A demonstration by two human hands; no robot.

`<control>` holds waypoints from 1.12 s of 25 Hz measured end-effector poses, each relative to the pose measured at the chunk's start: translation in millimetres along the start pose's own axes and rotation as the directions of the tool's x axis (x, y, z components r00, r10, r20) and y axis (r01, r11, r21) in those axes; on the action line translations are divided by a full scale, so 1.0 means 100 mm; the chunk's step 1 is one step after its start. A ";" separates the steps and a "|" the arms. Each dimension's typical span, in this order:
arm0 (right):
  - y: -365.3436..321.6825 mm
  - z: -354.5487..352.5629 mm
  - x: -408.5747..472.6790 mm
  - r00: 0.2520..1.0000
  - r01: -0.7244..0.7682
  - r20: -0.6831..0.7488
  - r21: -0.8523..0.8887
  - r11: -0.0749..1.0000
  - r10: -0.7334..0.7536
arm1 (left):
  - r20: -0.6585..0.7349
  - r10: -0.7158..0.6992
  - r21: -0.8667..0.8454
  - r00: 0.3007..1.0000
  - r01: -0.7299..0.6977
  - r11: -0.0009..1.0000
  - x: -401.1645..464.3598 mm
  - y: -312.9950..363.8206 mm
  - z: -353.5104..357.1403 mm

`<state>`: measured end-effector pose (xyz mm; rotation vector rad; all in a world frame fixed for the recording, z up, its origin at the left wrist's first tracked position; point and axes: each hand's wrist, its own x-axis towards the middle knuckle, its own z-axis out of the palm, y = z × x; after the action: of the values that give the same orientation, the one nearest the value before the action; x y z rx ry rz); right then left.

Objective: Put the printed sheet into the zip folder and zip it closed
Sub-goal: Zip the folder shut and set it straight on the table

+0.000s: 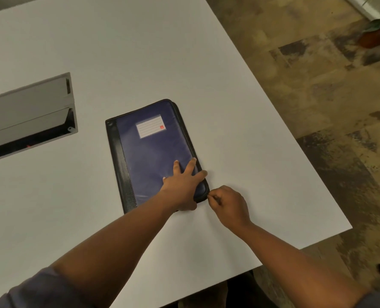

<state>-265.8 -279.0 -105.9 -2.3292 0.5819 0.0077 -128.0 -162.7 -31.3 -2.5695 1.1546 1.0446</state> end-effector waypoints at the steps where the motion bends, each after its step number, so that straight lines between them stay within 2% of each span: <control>1: 0.01 0.00 0.01 1.000 0.013 -0.015 0.012 1.000 -0.013 | -0.009 0.008 -0.002 1.000 -0.008 1.000 0.00 -0.02 0.01; 7: 0.03 -0.03 0.14 0.995 0.071 -0.068 -0.004 0.997 -0.071 | -0.040 0.036 0.003 0.999 -0.036 0.999 0.01 -0.08 0.08; 13: 0.02 -0.13 0.38 0.988 0.152 -0.013 -0.065 0.986 -0.153 | -0.119 0.043 -0.083 0.992 -0.054 0.995 -0.01 -0.15 0.20; 19: 0.02 -0.19 0.51 0.981 0.188 0.053 -0.064 0.980 -0.185 | -0.153 0.061 -0.056 0.986 -0.070 0.996 -0.02 -0.18 0.22; 21: 0.03 -0.20 0.52 0.985 0.160 0.076 -0.048 0.986 -0.156 | -0.183 0.031 -0.015 0.983 -0.034 0.999 -0.02 -0.12 0.21; 24: 0.02 -0.25 0.56 0.983 0.115 0.147 -0.020 0.993 -0.111 | -0.236 -0.100 -0.064 0.967 0.088 0.994 0.00 0.01 0.17; 28: 0.02 -0.35 0.62 0.971 0.087 0.220 0.050 0.995 -0.096 | -0.185 -0.229 -0.099 0.956 0.214 0.972 0.13 0.20 0.05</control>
<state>-215.9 -328.3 -92.2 -2.2752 0.3597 0.2089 -138.3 -182.6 -40.9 -2.8341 0.8491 0.8182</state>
